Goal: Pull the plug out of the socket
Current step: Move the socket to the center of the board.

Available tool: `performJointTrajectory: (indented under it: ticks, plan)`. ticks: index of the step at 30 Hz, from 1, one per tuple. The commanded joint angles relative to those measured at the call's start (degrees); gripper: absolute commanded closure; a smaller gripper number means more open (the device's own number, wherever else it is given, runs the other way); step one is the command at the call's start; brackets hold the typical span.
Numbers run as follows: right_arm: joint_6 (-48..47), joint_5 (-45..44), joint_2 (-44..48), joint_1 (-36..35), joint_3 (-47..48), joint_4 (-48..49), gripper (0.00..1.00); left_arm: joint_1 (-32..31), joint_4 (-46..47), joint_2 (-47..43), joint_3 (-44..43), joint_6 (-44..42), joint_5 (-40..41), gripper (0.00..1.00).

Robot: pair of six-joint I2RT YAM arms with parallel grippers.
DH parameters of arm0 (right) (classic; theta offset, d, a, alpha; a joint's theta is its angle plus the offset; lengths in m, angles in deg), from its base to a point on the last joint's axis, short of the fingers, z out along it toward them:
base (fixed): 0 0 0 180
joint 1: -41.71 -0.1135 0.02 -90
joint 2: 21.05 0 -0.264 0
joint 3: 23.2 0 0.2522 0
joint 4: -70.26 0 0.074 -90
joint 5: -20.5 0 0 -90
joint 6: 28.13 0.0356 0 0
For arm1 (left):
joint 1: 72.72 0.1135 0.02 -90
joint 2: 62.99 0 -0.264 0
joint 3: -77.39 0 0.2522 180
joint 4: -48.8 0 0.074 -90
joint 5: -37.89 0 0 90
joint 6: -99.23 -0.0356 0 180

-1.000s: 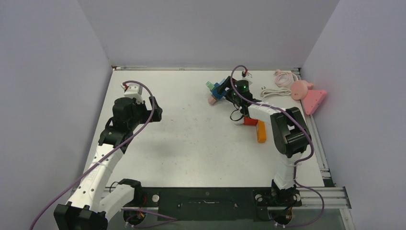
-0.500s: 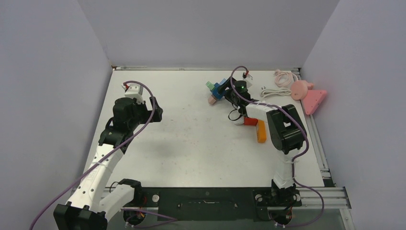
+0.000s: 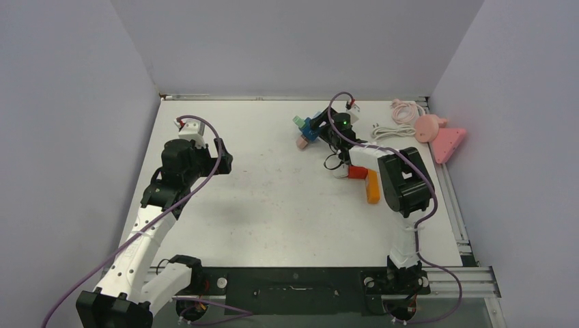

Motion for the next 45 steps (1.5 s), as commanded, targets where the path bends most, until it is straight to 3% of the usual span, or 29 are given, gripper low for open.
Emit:
performJointTrajectory:
  ticks: [1, 20, 23, 33, 40, 45]
  plan:
    - [0.7, -2.0, -1.0, -0.8, 2.5, 2.2, 0.31, -0.3, 1.5, -0.4, -0.6, -0.6, -0.2, 0.04]
    - [-2.5, -4.0, -4.1, -1.8, 6.7, -2.9, 0.31, -0.3, 1.4, -0.5, -0.7, -0.6, -0.2, 0.04]
    - [-3.0, -2.9, -4.8, -1.8, 7.1, -1.6, 0.38, -0.3, 1.4, -0.5, -0.7, -0.6, -0.1, 0.04]
    - [-2.9, 0.0, -0.4, -1.9, 4.2, 1.8, 0.94, -0.3, 1.4, -0.1, -0.6, -0.6, -0.1, 0.04]
    - [-7.4, 5.9, 8.3, -2.7, -2.1, 1.8, 0.95, -0.6, 2.6, 0.3, -0.3, -0.3, -3.4, 0.04]
    - [-12.5, 9.5, 18.3, -3.8, -12.3, 1.9, 0.95, -2.7, 5.1, 1.0, 0.6, -0.4, -9.4, 0.04]
